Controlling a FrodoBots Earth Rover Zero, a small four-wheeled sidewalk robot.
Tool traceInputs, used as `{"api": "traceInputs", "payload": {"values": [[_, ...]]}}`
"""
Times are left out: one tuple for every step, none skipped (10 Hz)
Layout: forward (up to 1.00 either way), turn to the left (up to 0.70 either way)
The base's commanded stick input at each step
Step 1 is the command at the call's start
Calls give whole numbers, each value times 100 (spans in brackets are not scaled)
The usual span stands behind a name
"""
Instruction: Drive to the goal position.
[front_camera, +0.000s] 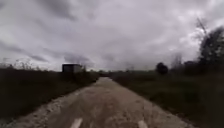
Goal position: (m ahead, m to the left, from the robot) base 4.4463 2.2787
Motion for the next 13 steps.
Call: {"api": "traceInputs", "payload": {"values": [[70, 0], [70, 0], [70, 0], [70, 0], [70, 0], [70, 0], [70, -9], [70, -24], [70, -35], [70, -20], [70, 0], [70, 0], [70, 0]]}}
